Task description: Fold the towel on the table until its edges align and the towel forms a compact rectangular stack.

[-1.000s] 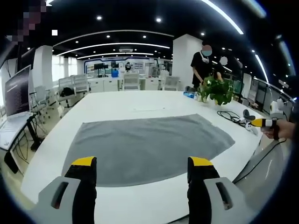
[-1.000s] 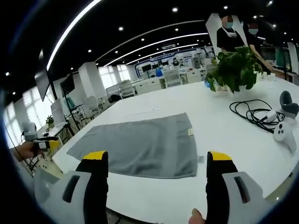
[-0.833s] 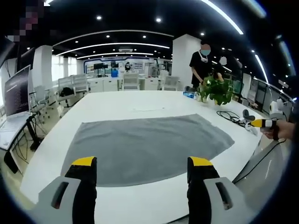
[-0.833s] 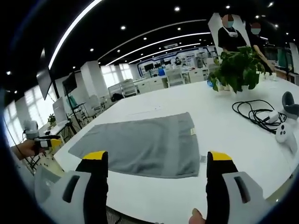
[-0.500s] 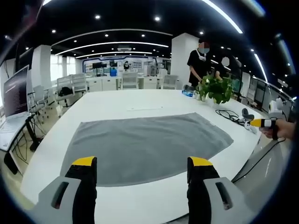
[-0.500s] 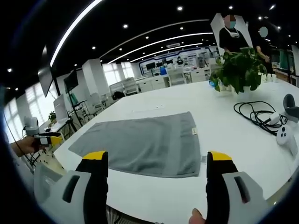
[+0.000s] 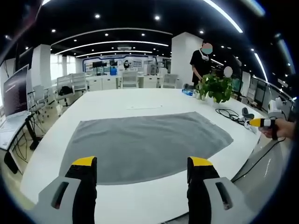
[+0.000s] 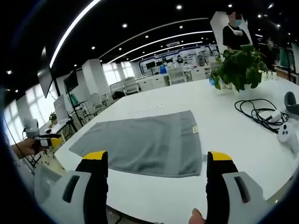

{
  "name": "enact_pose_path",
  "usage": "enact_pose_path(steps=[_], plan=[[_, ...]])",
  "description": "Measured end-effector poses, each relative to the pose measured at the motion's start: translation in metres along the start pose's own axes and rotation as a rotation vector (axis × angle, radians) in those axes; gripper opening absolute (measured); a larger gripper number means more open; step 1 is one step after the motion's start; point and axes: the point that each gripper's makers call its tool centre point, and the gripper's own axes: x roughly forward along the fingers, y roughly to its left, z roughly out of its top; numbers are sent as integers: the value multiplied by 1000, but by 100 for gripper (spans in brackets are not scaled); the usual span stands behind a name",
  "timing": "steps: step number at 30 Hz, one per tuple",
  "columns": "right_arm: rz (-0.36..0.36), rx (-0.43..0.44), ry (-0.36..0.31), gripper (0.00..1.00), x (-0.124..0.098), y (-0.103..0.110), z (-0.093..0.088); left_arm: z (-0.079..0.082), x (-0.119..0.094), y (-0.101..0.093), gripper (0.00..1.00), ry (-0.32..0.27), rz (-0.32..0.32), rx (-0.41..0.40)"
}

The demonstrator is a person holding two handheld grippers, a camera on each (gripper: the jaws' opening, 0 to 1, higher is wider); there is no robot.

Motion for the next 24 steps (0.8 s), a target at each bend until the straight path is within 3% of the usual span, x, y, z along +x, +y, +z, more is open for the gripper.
enact_pose_path(steps=[11, 20, 24], plan=[[-14, -1, -9, 88, 0, -12, 6, 7, 8, -19, 81, 18, -37, 63], [-44, -20, -21, 87, -2, -33, 22, 20, 24, -60, 82, 19, -127, 129], [-44, -46, -18, 87, 2, -41, 30, 24, 32, -77, 82, 16, -173, 120]])
